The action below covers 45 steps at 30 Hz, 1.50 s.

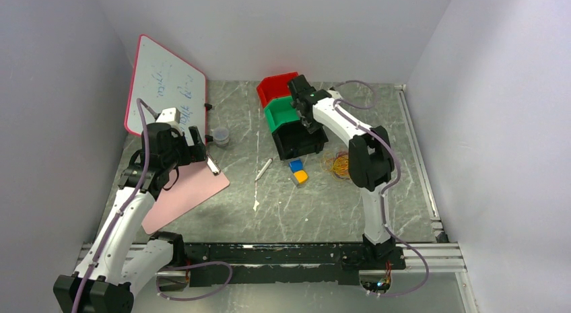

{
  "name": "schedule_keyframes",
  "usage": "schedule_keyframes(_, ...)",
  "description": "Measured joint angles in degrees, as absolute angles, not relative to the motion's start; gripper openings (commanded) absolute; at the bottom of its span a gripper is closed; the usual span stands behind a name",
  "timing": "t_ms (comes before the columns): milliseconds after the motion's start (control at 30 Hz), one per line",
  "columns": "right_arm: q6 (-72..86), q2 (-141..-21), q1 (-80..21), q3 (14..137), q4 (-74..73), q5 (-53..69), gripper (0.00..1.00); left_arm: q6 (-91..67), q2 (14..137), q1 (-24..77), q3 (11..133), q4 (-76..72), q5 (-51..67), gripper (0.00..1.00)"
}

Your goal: Untangle the cables

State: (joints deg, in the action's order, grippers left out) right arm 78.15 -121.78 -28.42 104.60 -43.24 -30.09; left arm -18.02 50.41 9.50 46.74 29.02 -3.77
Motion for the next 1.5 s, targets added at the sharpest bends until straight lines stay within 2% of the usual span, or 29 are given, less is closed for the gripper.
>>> schedule_keyframes(300, 83.0, -127.1, -29.3, 108.3, -45.9, -30.3, 0.77, -18.0, 51.0, 9.5, 46.7, 29.0, -3.8, 0.94)
schedule_keyframes(467, 82.6, -128.9, -29.4, 109.3, -45.6, -30.3, 0.71, -18.0, 51.1, 9.5, 46.7, 29.0, -3.8, 0.94)
schedule_keyframes(533, 82.0, -129.5, -29.4, 109.6, -45.4, -30.2, 0.65, -18.0, 51.1, 9.5, 46.7, 29.0, -3.7, 0.94)
schedule_keyframes(900, 78.3, -130.3, -29.4, 109.7, -44.0, -30.2, 0.48, -18.0, 51.4, 9.5, 46.7, 29.0, -3.7, 0.94)
schedule_keyframes(1200, 75.2, -130.5, -29.2, 110.1, -42.9, -31.5, 0.39, -18.0, 51.4, 9.5, 46.7, 29.0, -3.7, 0.94)
schedule_keyframes(1300, 73.1, -130.8, -29.0, 110.3, -42.1, -31.8, 0.36, -18.0, 51.4, 9.5, 46.7, 29.0, -3.7, 0.94)
schedule_keyframes(1500, 64.9, -131.3, -27.4, 110.3, -37.6, -30.4, 0.25, -18.0, 51.4, 9.5, 46.7, 29.0, -3.7, 0.94)
